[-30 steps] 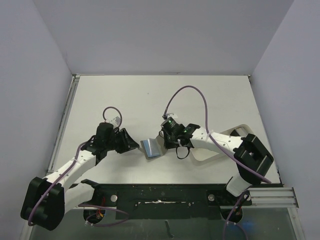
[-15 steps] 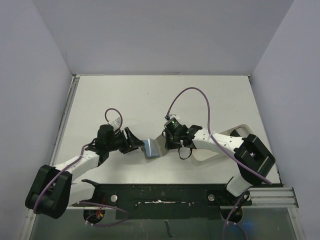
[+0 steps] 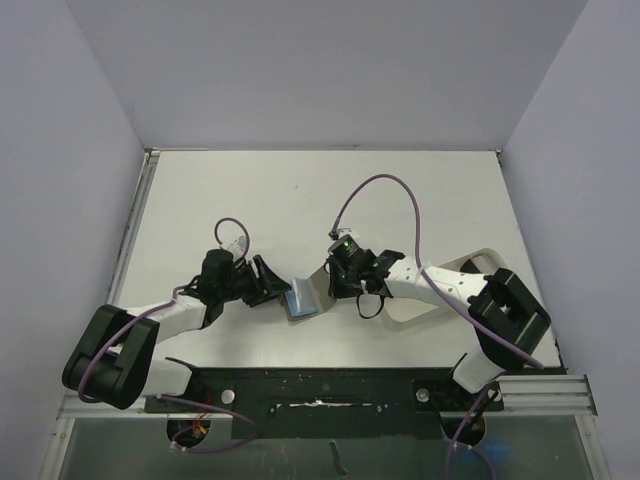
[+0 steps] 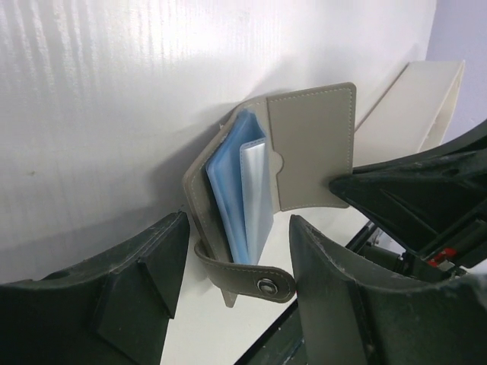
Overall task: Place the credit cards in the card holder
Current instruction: Open the card holder at the center of the board.
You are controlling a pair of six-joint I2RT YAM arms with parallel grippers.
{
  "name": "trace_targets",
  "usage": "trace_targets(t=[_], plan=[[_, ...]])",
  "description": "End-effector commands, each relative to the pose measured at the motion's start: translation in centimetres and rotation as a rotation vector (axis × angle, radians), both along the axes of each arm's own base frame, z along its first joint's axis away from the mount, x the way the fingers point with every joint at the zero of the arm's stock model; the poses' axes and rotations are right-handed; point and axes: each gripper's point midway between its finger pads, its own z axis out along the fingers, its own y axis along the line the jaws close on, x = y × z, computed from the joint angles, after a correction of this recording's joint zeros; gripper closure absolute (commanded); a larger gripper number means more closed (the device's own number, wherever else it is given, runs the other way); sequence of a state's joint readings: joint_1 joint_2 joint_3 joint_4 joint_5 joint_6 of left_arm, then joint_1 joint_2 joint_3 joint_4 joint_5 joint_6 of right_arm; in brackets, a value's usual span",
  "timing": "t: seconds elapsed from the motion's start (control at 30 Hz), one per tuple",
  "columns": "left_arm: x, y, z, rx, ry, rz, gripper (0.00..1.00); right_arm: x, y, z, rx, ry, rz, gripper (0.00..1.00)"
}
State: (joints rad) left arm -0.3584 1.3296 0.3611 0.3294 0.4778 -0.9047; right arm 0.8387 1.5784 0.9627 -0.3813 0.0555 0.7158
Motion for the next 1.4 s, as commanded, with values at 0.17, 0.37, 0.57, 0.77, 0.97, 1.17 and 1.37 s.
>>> trace_targets(t=[0.17,0.37,0.57,0.77,0.97,1.17,1.37], plan=[[1.6,0.2,0.5,0.023,-0.103,0.02,0.53,0.3,0.4,0.1,0.037,-0.014,-0.002,1.0],[1.4,-0.7,1.6,-0.05,-0.149,0.001,0.58,0.0,0.4,-0.4,0.046,0.002,-0.003,1.0],[1.1,-1.2,2.5,-0.087,-0.173,-0.031,0.68,0.0,0.6,-0.4,0.052,0.004,-0.003,1.0],[1.0,-1.2,2.5,-0.095,-0.171,-0.022,0.84,-0.1,0.5,-0.4,0.05,0.003,-0.008,1.0],[0.8,-1.5,2.4,-0.114,-0.158,-0.032,0.77,-0.2,0.3,-0.3,0.059,-0.002,-0.02,0.99],[0.9,-1.9,2.1,-0.126,-0.149,-0.047,0.67,-0.4,0.4,-0.2,0.066,-0.002,-0.016,0.99],[0.8,-2.4,2.1,-0.158,-0.14,-0.055,0.85,-0.6,0.5,-0.1,0.071,-0.002,-0.01,0.99]])
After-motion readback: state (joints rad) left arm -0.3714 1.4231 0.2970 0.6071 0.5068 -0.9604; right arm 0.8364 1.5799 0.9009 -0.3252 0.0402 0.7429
